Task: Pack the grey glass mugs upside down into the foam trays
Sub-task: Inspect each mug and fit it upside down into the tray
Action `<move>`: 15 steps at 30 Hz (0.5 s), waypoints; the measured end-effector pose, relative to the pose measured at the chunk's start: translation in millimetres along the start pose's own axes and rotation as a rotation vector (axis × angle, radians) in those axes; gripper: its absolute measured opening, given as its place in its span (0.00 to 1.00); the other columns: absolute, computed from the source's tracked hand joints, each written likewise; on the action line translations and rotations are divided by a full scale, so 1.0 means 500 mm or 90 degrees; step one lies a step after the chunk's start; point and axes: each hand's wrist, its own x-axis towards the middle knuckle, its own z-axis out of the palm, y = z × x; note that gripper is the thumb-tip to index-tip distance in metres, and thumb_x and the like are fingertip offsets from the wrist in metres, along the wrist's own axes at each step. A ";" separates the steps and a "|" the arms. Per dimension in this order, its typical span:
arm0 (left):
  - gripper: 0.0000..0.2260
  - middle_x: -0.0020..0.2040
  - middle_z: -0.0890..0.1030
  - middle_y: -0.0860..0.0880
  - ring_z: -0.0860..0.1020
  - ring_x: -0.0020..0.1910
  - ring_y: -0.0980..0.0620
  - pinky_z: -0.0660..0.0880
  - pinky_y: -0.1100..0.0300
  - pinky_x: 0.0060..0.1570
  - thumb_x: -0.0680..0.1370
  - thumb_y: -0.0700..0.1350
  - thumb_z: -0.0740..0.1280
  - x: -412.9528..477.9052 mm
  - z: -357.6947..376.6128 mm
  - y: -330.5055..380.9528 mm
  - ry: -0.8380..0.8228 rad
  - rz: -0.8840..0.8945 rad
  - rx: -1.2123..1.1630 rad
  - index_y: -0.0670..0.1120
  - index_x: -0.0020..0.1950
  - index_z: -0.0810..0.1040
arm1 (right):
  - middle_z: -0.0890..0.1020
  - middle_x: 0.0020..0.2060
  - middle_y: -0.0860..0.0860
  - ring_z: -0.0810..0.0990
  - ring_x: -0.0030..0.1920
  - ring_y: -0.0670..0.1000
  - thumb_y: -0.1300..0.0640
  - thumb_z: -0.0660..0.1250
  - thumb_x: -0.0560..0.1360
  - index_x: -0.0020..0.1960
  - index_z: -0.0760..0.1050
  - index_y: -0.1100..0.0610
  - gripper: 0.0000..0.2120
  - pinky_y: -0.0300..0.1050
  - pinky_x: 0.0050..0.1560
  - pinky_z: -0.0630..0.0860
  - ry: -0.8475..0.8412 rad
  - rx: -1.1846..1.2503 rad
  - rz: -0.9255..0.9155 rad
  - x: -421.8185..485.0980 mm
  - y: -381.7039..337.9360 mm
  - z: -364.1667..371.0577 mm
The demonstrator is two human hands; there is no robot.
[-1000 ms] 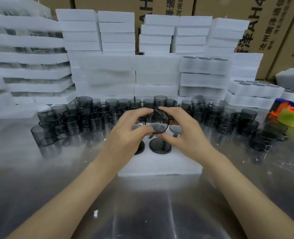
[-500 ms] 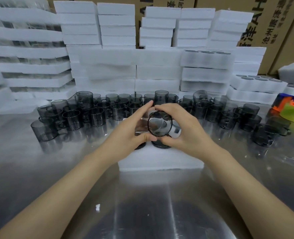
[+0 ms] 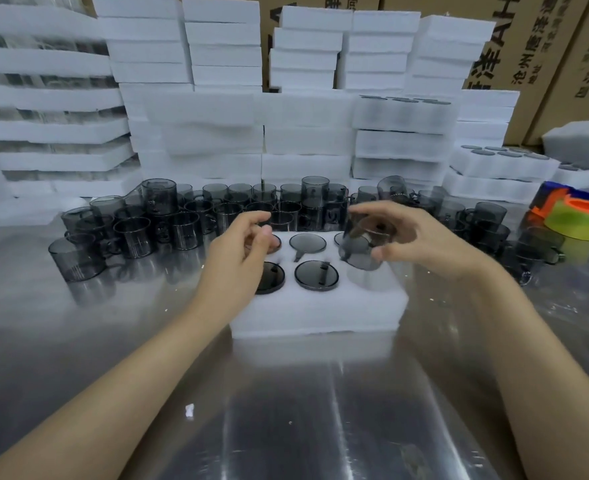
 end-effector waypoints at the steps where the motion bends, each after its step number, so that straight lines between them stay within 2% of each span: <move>1: 0.08 0.44 0.82 0.57 0.80 0.46 0.64 0.74 0.68 0.49 0.82 0.45 0.60 -0.001 0.001 0.000 -0.005 -0.001 0.012 0.53 0.59 0.74 | 0.79 0.57 0.51 0.76 0.61 0.50 0.65 0.71 0.68 0.64 0.74 0.47 0.27 0.53 0.63 0.73 -0.042 -0.002 0.017 -0.003 0.000 -0.006; 4: 0.08 0.44 0.81 0.58 0.79 0.46 0.65 0.70 0.75 0.43 0.82 0.46 0.59 -0.005 0.001 0.001 -0.018 0.017 0.067 0.52 0.58 0.75 | 0.79 0.54 0.49 0.76 0.58 0.49 0.66 0.68 0.63 0.61 0.74 0.50 0.28 0.47 0.59 0.72 -0.116 0.008 0.050 -0.008 -0.001 -0.011; 7: 0.09 0.43 0.81 0.59 0.79 0.45 0.65 0.69 0.76 0.41 0.83 0.45 0.59 -0.006 -0.001 0.004 -0.033 0.038 0.101 0.51 0.56 0.77 | 0.79 0.50 0.41 0.76 0.55 0.44 0.68 0.65 0.62 0.60 0.74 0.49 0.29 0.36 0.52 0.73 -0.168 0.027 0.078 -0.012 -0.003 -0.014; 9: 0.09 0.41 0.81 0.59 0.79 0.44 0.66 0.69 0.76 0.40 0.83 0.44 0.58 -0.007 -0.001 0.005 -0.047 0.040 0.109 0.49 0.54 0.79 | 0.79 0.51 0.42 0.76 0.56 0.45 0.67 0.66 0.62 0.61 0.74 0.49 0.29 0.37 0.53 0.73 -0.175 0.028 0.089 -0.012 0.001 -0.016; 11: 0.10 0.41 0.81 0.59 0.79 0.44 0.66 0.69 0.75 0.40 0.83 0.44 0.58 -0.006 0.000 0.005 -0.053 0.037 0.112 0.48 0.54 0.79 | 0.79 0.57 0.47 0.76 0.61 0.47 0.64 0.68 0.65 0.65 0.74 0.51 0.28 0.42 0.60 0.72 -0.184 0.012 0.096 -0.010 0.003 -0.015; 13: 0.10 0.41 0.81 0.59 0.79 0.44 0.66 0.70 0.75 0.41 0.83 0.45 0.58 -0.005 0.000 0.005 -0.053 0.039 0.120 0.49 0.54 0.79 | 0.78 0.61 0.47 0.75 0.63 0.46 0.53 0.70 0.71 0.63 0.76 0.52 0.20 0.44 0.64 0.70 -0.148 0.009 0.104 -0.005 -0.002 -0.005; 15: 0.10 0.41 0.81 0.59 0.79 0.45 0.67 0.71 0.74 0.41 0.83 0.45 0.58 -0.006 0.000 0.005 -0.055 0.041 0.129 0.50 0.52 0.79 | 0.78 0.61 0.44 0.75 0.62 0.42 0.45 0.65 0.77 0.55 0.81 0.52 0.14 0.42 0.62 0.68 -0.014 -0.008 0.088 0.006 -0.009 0.021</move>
